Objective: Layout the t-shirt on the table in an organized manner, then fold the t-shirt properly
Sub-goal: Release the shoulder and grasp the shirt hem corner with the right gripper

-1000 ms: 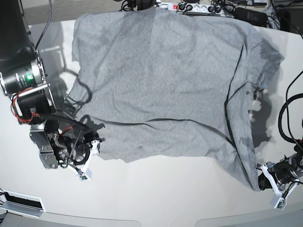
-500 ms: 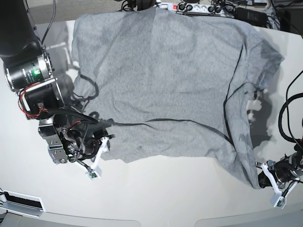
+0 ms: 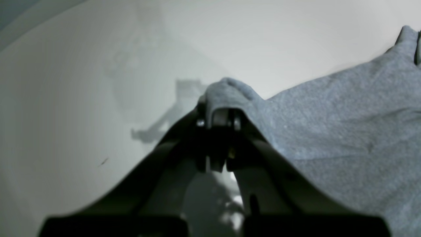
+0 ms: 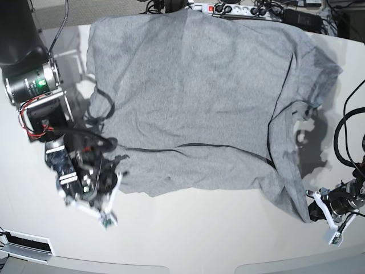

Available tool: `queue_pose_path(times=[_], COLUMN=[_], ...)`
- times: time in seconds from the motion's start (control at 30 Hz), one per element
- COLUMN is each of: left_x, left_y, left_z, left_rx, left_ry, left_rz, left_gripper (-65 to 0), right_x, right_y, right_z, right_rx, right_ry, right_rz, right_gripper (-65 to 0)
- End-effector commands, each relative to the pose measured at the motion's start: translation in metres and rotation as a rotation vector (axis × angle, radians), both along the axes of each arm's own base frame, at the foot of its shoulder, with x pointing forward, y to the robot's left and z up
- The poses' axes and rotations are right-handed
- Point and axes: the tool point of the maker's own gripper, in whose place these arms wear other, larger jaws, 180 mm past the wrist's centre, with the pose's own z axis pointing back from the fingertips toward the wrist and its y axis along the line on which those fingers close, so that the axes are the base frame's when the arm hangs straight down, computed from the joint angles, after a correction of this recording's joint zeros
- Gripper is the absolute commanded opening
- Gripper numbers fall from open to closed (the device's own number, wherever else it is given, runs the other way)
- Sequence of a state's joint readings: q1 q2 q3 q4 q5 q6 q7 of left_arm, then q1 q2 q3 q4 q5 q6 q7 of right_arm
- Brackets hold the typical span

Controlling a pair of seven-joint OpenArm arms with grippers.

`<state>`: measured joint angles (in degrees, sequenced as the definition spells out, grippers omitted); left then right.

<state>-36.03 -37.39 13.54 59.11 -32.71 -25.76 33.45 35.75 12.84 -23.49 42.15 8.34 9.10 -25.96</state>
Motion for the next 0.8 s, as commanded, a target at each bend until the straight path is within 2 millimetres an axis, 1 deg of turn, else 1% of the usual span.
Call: queue_pose_path(times=[0.0,0.03,0.07,0.13,0.17,0.2,0.23,0.27,0.3,0.33,0.4,0.47,0.53,0.57,0.6,0.63,0.7,0.73,0.77], left_x=[0.012,0.012,0.012,0.011,0.010,0.010,0.010,0.010,0.010,0.010,0.010,0.010,0.010,0.010,0.010,0.010,0.010,0.010,0.010], left_y=[0.005,0.005,0.005,0.005,0.005,0.005,0.006,0.006,0.006,0.005,0.005,0.005,0.005,0.005,0.006,0.006,0.005,0.006,0.006], left_z=[0.028,0.028,0.027,0.026,0.025,0.025,0.025,0.025,0.025,0.025,0.025,0.025,0.025,0.025,0.025,0.025,0.025,0.025,0.025], left_rx=[-0.011,-0.011,-0.011,-0.010,-0.006,-0.005,-0.005,-0.005,-0.005,-0.005,-0.006,-0.005,-0.005,-0.005,-0.005,-0.005,-0.005,-0.005,-0.005], left_ry=[-0.072,-0.071,-0.070,-0.065,-0.058,-0.056,-0.056,-0.056,-0.056,-0.056,-0.056,-0.056,-0.055,-0.056,-0.056,-0.056,-0.056,-0.056,-0.056], left_rz=[0.006,0.006,0.005,0.006,0.007,0.007,0.007,0.007,0.008,0.007,0.007,0.007,0.007,0.007,0.008,0.007,0.007,0.007,0.007], left_gripper=[-65.0,-65.0,-65.0,-65.0,-65.0,-65.0,-65.0,-65.0,-65.0,-65.0,-65.0,-65.0,-65.0,-65.0,-65.0,-65.0,-65.0,-65.0,-65.0], right_x=[0.022,0.024,0.025,0.021,0.018,0.015,0.011,0.006,0.001,-0.005,-0.016,-0.030,-0.040,-0.043,-0.046,-0.048,-0.047,-0.044,-0.039], right_y=[-0.004,-0.003,0.002,0.014,0.017,0.016,0.013,0.008,0.003,-0.003,-0.011,-0.015,-0.016,-0.016,-0.016,-0.015,-0.020,-0.023,-0.027], right_z=[0.034,0.041,0.044,0.042,0.038,0.032,0.022,0.012,0.002,-0.009,-0.027,-0.046,-0.058,-0.062,-0.065,-0.067,-0.066,-0.063,-0.057], right_rx=[0.000,-0.003,0.005,0.036,0.061,0.070,0.069,0.064,0.060,0.055,0.051,0.055,0.063,0.068,0.071,0.073,0.037,0.007,-0.026], right_ry=[-0.086,-0.096,-0.101,-0.086,-0.081,-0.076,-0.064,-0.049,-0.035,-0.023,-0.013,0.015,0.019,0.013,0.008,0.006,-0.011,-0.030,-0.056], right_rz=[-0.015,-0.015,0.007,0.067,0.070,0.058,0.041,0.017,-0.005,-0.031,-0.062,-0.066,-0.065,-0.064,-0.062,-0.061,-0.058,-0.055,-0.054], right_gripper=[-65.0,-65.0,-65.0,-64.9,-58.6,-51.4,-44.6,-39.1,-35.6,-34.7,-34.8,-34.8,-35.2,-36.9,-40.6,-45.7,-61.0,-65.0,-65.0])
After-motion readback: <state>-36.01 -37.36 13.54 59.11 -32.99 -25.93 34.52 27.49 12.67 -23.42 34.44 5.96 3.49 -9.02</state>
